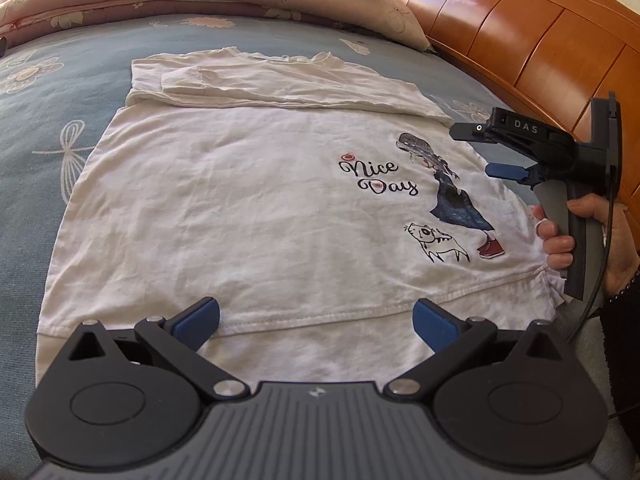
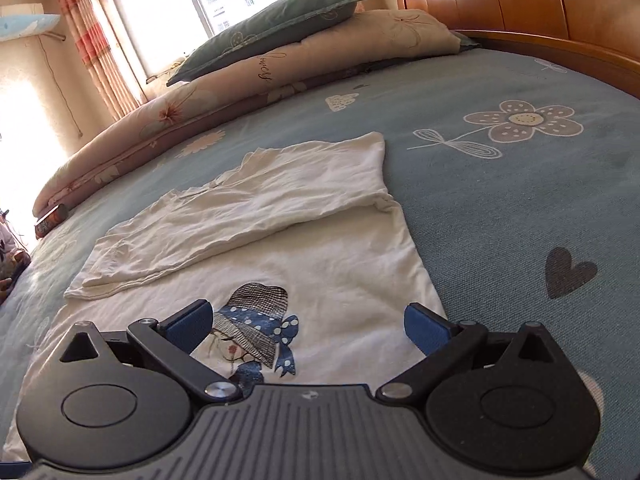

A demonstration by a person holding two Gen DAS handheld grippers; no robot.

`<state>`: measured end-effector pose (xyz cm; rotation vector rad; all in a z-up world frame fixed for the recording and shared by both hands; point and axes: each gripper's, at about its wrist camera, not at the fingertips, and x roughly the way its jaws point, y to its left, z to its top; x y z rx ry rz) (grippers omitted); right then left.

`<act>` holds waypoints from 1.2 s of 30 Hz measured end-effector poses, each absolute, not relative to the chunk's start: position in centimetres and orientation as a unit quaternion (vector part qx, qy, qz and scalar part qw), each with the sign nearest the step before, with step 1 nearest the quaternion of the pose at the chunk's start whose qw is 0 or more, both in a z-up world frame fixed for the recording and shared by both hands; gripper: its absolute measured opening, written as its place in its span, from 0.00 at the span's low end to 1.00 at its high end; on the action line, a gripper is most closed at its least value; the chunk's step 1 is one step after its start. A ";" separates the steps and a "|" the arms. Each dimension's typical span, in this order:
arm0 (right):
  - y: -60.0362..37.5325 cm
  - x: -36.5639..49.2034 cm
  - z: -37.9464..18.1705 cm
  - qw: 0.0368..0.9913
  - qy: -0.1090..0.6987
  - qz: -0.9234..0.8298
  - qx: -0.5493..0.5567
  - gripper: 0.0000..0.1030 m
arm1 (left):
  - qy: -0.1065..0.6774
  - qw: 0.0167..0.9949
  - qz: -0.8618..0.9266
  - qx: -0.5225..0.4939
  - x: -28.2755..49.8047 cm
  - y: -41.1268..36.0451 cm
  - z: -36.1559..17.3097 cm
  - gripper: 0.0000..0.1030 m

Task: Fold clothes
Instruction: 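Press the shirt side edge flat with the right gripper, then roll both grippers and grasp the shirt hem with both grippers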

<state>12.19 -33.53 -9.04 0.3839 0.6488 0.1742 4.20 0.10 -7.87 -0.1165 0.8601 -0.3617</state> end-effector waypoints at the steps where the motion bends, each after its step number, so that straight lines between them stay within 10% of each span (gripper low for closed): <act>1: -33.1 11.8 -8.6 0.922 0.320 0.108 0.191 1.00 | 0.415 0.891 -0.175 -0.055 4.2 0.1 -7.9 0.99; 20: -27.7 3.5 -8.5 0.904 0.379 0.137 0.143 1.00 | 0.400 0.896 -0.190 0.018 1.3 0.2 -8.1 0.99; 36: -22.5 0.7 0.8 0.957 0.214 0.152 -0.126 1.00 | 0.198 0.846 -0.236 0.436 -4.0 -4.5 -9.1 0.99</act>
